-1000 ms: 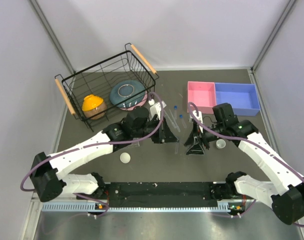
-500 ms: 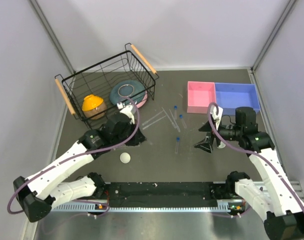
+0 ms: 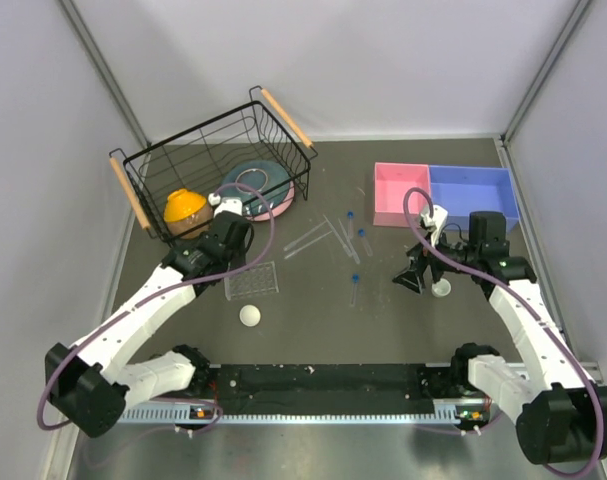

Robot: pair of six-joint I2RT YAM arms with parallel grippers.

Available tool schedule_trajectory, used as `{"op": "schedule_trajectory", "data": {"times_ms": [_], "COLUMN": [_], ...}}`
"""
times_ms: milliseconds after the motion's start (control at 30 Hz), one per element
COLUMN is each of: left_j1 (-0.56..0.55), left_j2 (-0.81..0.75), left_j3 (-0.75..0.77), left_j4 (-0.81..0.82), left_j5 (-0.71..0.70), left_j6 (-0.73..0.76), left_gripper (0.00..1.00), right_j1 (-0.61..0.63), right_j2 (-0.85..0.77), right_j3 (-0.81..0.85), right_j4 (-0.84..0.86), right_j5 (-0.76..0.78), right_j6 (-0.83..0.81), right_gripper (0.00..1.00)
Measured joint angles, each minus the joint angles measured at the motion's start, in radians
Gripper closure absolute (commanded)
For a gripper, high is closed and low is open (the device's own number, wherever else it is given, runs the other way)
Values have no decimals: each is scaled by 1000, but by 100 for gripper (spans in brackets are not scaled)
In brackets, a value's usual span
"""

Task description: Organize the chemistry lab equipment

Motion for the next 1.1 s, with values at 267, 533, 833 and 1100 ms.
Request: {"op": "schedule_trajectory", "data": {"times_ms": [267, 533, 833, 1100], "left_j1": [72, 113, 163, 190], "left_j2": [70, 88, 119, 130], "left_j3": [-32, -65, -82, -84], "left_j4": [72, 113, 140, 154], "left_j5": [-30, -5, 57, 94], "left_j6": [55, 67, 79, 81], "left_gripper": [100, 100, 100, 97], "right_j1": [-8, -10, -10, -10], "right_j2": [-9, -9, -15, -15], "right_j3": [-20, -20, -20, -20], "right_j4": [5, 6, 6, 6], "right_j5": [24, 30, 35, 35], "right_j6": [-3, -8, -9, -9], "right_gripper": [9, 9, 9, 9]}}
